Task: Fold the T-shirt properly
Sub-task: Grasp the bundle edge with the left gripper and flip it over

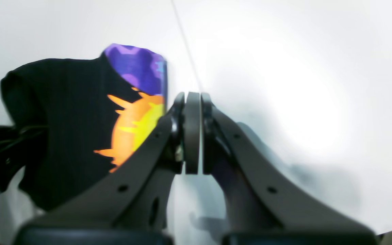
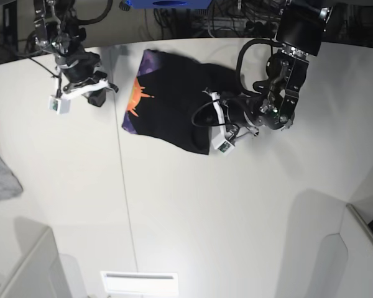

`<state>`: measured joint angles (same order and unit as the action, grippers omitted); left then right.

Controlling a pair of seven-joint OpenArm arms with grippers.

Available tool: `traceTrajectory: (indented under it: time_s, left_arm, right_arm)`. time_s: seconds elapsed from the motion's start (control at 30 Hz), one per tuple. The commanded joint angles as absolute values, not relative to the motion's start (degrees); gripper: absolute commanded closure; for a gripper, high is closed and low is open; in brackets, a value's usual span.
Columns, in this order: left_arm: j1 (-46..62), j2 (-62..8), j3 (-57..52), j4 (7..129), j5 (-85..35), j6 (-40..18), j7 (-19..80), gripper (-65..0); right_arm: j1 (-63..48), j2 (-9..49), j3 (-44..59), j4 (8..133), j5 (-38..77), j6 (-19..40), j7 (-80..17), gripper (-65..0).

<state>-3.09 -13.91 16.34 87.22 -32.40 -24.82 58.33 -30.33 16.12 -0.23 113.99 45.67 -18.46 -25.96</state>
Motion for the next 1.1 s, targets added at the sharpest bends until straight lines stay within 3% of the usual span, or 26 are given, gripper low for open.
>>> traceTrajectory:
  time_s: [0.0, 0.4, 0.7, 0.93, 1.07]
  left_arm:
    - [-4.0, -15.1, 17.7, 87.6, -30.9, -24.6, 60.5, 0.0]
    - [-15.8, -23.1, 38.5, 87.6, -30.9, -24.8, 60.2, 0.0]
    - [-23.9, -23.1, 50.3, 87.6, -27.3, -24.9, 60.1, 0.0]
    - [-24.4, -23.0, 53.8, 87.1, -10.7, -39.1, 54.2, 0.0]
    - [-23.3, -22.9, 53.5, 86.0, -1.5, -40.0, 49.5, 0.0]
  right_arm:
    - [-30.6, 16.7, 0.9, 114.9, 45.4, -18.0, -24.9, 0.0]
    - [-34.2, 14.3, 4.1, 114.9, 45.4, -18.0, -25.1, 0.0]
    - [-38.2, 10.4, 5.8, 114.9, 45.1, -18.0, -25.0, 0.0]
    - [-40.9, 7.8, 6.8, 114.9, 45.1, -18.0, -24.8, 0.0]
    - [-41.3, 5.7, 6.6, 114.9, 45.0, -18.0, -24.8, 0.0]
